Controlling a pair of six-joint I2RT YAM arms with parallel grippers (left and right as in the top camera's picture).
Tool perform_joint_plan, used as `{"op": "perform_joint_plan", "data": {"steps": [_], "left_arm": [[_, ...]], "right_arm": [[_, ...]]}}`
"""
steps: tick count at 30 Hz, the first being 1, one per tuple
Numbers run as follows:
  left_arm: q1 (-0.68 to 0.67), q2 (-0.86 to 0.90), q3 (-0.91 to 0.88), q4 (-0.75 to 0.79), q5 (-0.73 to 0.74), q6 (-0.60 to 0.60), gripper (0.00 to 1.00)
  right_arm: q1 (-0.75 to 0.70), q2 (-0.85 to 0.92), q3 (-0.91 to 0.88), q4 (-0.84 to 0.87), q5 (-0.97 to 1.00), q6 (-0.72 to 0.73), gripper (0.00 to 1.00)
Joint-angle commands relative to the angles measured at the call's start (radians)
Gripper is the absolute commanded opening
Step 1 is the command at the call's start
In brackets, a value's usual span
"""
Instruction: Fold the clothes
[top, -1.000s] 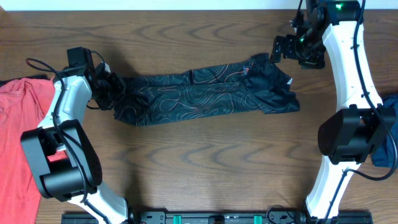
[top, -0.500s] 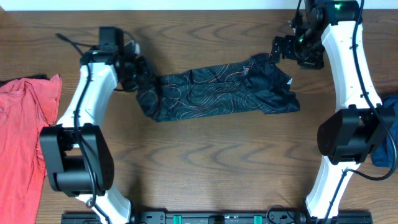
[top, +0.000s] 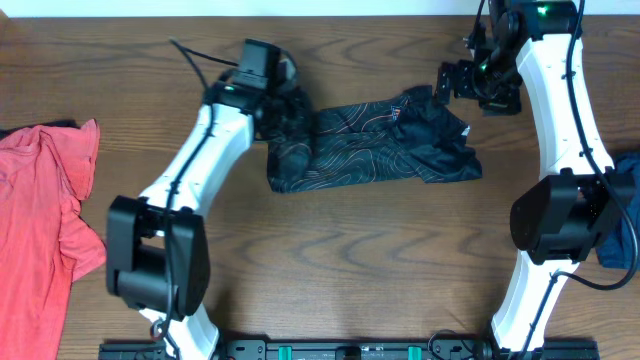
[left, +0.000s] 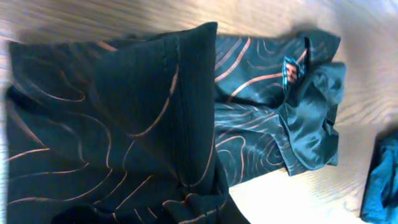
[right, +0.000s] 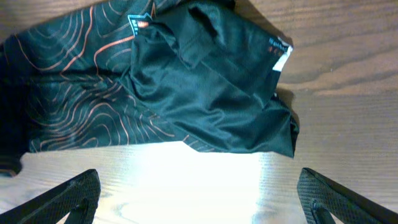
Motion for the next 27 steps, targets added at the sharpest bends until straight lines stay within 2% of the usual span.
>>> {"op": "perform_joint_plan", "data": {"steps": [1,12,14,22,24,26,27], "left_arm": [[-0.013,0.076,0.017,0.009,-0.035,-0.055,0.06],[-0.034,0.196,0.017,0.098,0.012,-0.123,0.06],[-0.047,0.200,0.017,0.119,0.015,-0.127,0.13],[-0.117,0.201,0.017,0.221,0.026,-0.220,0.17],[-0.134,0.203,0.017,0.241,0.026,-0.232,0.33],[-0.147,0.203,0.017,0.257,0.025,-0.238,0.35],[-0.151,0.203,0.017,0.261,0.021,-0.238,0.39]], "right_arm": [[0.008,-0.001,-0.005,-0.011,-0.005,-0.030,0.99],[0.008,-0.001,-0.005,-0.026,-0.005,-0.030,0.99],[0.008,0.000,-0.005,-0.027,-0.005,-0.030,0.99],[0.008,-0.001,-0.005,-0.030,-0.005,-0.030,0.99],[0.008,0.000,-0.005,-0.031,-0.005,-0.030,0.99],[0.008,-0.001,-0.005,-0.034,-0.005,-0.030,0.99],[0.008,-0.001,-0.005,-0.036,-0.005,-0.030,0.99]]}}
